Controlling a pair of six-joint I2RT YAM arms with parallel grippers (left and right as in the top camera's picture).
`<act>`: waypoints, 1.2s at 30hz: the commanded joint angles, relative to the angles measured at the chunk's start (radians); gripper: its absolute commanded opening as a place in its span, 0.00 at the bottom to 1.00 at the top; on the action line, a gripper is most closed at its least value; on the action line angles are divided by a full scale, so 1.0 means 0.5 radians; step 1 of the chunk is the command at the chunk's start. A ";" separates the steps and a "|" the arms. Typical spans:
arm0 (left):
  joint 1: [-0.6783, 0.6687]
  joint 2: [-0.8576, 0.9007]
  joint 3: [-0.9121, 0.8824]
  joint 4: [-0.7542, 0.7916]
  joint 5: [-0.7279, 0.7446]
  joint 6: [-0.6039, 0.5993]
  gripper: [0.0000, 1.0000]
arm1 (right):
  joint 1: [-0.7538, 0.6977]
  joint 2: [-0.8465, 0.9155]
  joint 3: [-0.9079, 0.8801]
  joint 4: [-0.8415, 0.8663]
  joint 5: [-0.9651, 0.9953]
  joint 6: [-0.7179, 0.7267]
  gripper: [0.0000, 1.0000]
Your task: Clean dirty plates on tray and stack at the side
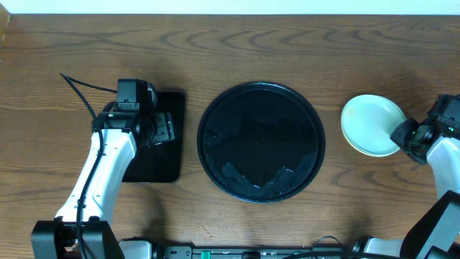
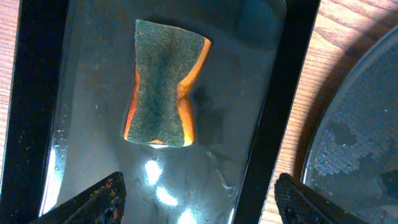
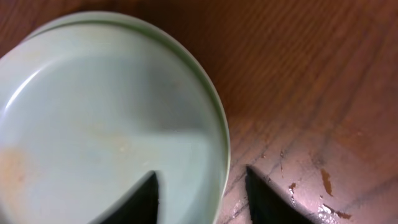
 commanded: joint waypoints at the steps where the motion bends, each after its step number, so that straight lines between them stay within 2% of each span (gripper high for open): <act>1: -0.004 0.005 -0.037 -0.004 0.019 -0.011 0.78 | -0.012 -0.013 0.008 0.047 -0.192 -0.044 0.48; 5: -0.004 0.005 -0.037 -0.005 0.020 -0.011 0.78 | 0.029 -0.013 0.008 0.073 -0.616 -0.254 0.53; 7: -0.004 0.005 -0.037 -0.024 0.053 -0.003 0.86 | 0.083 -0.013 0.008 0.070 -0.780 -0.385 0.59; 8: -0.004 0.005 -0.037 -0.026 0.099 0.029 0.87 | 0.114 -0.014 0.008 0.063 -0.806 -0.433 0.64; 13: -0.041 0.005 -0.036 -0.026 0.134 0.062 0.87 | 0.402 -0.014 0.012 0.027 -0.717 -0.584 0.91; 16: -0.101 0.005 -0.036 -0.043 0.114 0.120 0.87 | 0.597 -0.014 0.055 -0.050 -0.494 -0.634 0.98; 20: -0.175 0.005 -0.022 -0.139 0.008 0.119 0.87 | 0.811 -0.014 0.187 -0.243 -0.241 -0.668 0.99; 28: -0.182 -0.020 0.022 -0.575 0.026 0.069 0.87 | 0.892 -0.053 0.367 -0.602 -0.260 -0.597 0.99; 32: -0.181 -0.146 -0.050 -0.571 0.027 0.075 0.87 | 0.892 -0.159 0.307 -0.676 -0.259 -0.574 0.99; 36: -0.182 -0.379 -0.153 -0.504 0.027 0.074 0.87 | 0.893 -0.356 0.132 -0.591 -0.259 -0.566 0.99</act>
